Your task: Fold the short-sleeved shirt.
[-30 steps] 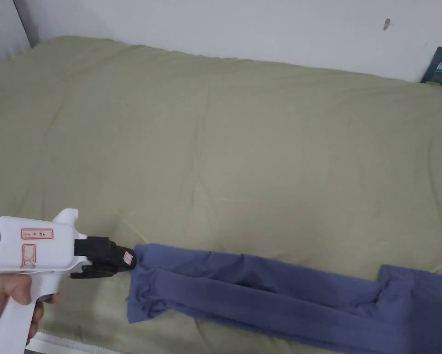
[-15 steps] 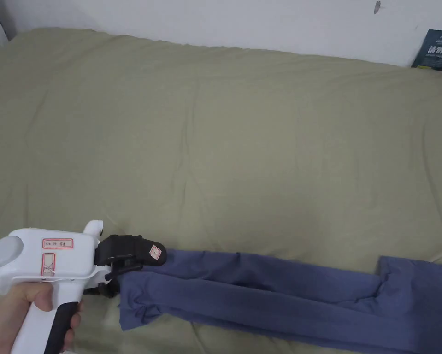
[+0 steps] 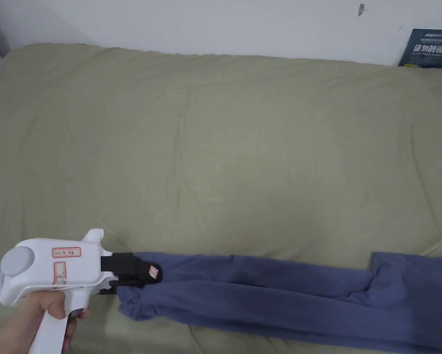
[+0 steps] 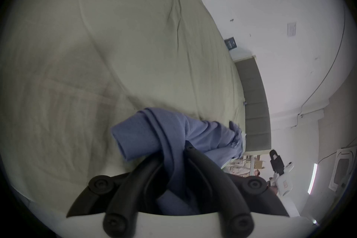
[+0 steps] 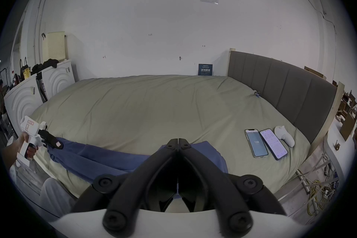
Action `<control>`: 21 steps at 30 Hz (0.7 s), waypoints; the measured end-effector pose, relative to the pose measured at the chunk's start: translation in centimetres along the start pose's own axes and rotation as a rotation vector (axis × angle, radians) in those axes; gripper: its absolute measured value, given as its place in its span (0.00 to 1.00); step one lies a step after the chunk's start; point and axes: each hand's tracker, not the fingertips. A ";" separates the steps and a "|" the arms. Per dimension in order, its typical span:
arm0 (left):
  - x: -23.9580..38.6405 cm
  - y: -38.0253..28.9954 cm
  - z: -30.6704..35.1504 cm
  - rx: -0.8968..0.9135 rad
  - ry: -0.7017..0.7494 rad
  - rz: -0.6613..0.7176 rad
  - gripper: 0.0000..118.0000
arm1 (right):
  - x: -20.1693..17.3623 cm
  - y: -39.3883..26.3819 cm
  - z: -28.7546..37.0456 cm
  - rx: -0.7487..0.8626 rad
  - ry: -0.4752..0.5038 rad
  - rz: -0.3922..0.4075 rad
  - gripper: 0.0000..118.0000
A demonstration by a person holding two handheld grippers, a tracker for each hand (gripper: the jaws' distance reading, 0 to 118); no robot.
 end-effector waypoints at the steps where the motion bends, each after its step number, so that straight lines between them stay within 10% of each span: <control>1: 0.3 -0.2 0.4 0.009 0.000 -0.010 0.02 | 0.1 0.0 0.0 0.001 0.008 -0.004 0.00; 11: -0.3 3.9 11.7 0.214 0.140 0.025 0.02 | 0.5 -0.8 -0.2 0.011 0.036 -0.024 0.00; 21: 11.6 0.7 6.3 0.120 0.471 -0.336 0.02 | 0.4 -2.1 0.0 -0.003 0.076 -0.019 0.00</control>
